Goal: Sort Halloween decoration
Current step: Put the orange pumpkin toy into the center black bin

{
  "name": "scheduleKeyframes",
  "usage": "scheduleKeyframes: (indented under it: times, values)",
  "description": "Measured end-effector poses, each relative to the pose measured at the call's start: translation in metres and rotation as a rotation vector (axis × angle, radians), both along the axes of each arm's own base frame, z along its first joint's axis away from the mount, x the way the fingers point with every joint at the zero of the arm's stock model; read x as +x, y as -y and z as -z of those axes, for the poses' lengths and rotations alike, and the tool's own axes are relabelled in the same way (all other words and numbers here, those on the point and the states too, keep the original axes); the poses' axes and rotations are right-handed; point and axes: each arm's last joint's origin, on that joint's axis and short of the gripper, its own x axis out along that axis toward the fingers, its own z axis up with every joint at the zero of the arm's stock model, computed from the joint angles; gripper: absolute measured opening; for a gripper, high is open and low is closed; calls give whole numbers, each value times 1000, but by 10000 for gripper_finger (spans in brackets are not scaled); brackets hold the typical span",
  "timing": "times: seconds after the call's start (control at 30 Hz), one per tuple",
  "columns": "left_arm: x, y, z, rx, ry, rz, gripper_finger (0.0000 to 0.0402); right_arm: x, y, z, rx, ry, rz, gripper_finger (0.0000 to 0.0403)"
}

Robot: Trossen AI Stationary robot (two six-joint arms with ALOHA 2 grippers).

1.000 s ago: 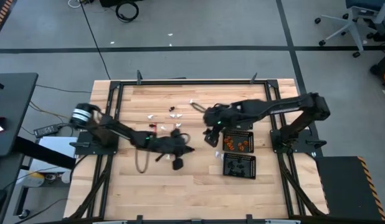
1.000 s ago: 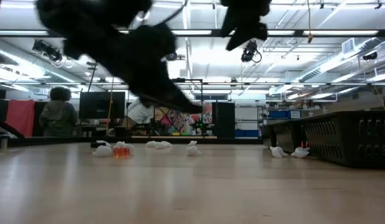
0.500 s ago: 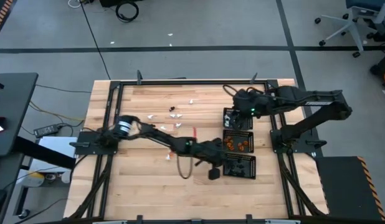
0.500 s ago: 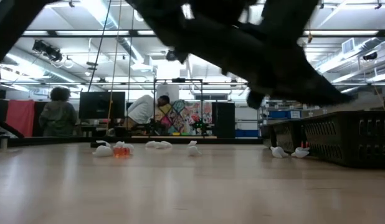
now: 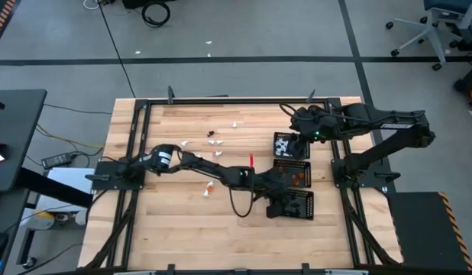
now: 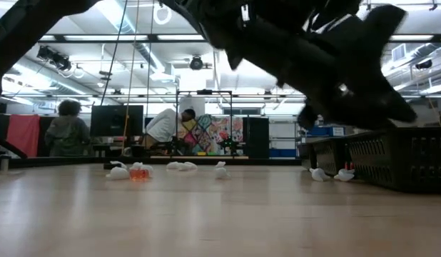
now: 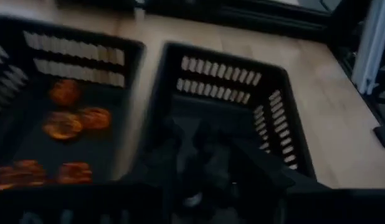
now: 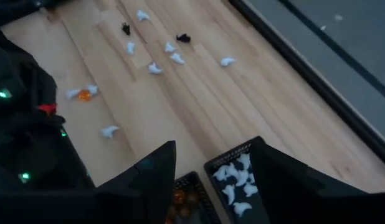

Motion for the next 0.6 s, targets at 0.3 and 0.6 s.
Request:
scheduleKeyframes:
  times: [0.3,0.6]
  values:
    - [-43,0,-45,228,-189,40,125,-3,2,-3,-50,20,38,210]
    - [-140,-20,-28,233,-219,35,75,-1,0,-4,-29,76,79,210]
